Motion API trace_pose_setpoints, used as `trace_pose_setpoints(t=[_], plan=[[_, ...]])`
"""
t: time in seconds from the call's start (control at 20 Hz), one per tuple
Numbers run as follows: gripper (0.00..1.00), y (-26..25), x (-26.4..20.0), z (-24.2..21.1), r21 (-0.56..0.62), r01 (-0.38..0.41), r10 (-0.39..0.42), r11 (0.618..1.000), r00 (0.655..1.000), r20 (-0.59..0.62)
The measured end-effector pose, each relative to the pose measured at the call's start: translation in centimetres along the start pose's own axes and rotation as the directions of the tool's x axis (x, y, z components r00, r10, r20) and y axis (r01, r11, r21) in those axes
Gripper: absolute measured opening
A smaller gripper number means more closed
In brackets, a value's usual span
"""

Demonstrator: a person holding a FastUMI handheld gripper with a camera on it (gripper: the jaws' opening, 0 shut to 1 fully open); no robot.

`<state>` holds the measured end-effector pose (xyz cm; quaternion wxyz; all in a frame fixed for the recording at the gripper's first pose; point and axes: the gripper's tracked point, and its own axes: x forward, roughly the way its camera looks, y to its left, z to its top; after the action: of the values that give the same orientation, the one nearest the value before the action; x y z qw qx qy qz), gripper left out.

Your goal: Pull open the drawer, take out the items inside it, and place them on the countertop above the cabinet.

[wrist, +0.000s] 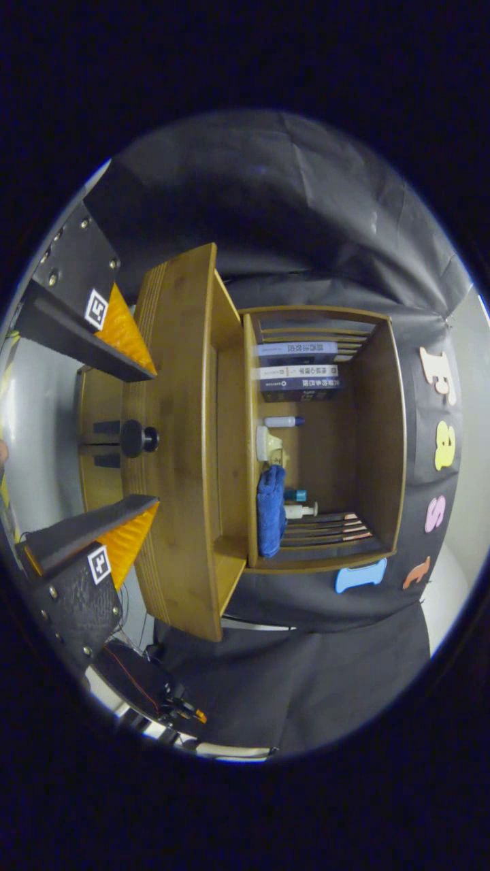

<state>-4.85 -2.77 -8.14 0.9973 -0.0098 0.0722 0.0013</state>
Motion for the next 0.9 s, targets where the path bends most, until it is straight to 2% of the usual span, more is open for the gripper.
trace_pose_setpoints(t=[0.4, 0.55, 0.75, 0.9], plan=[[0.99, 0.9, 5.4, -4.3, 0.028, -0.004, 0.006, 1.0, 0.998, -0.068], [0.99, 0.9, 7.5, -3.5, 0.035, 0.003, -0.002, 0.999, 0.999, -0.034], [0.98, 1.6, 8.4, -2.9, 0.043, 0.018, -0.019, 0.999, 1.0, 0.019], [1.0, 2.4, 8.5, -2.9, 0.033, 0.017, -0.018, 0.999, 0.999, 0.036]])
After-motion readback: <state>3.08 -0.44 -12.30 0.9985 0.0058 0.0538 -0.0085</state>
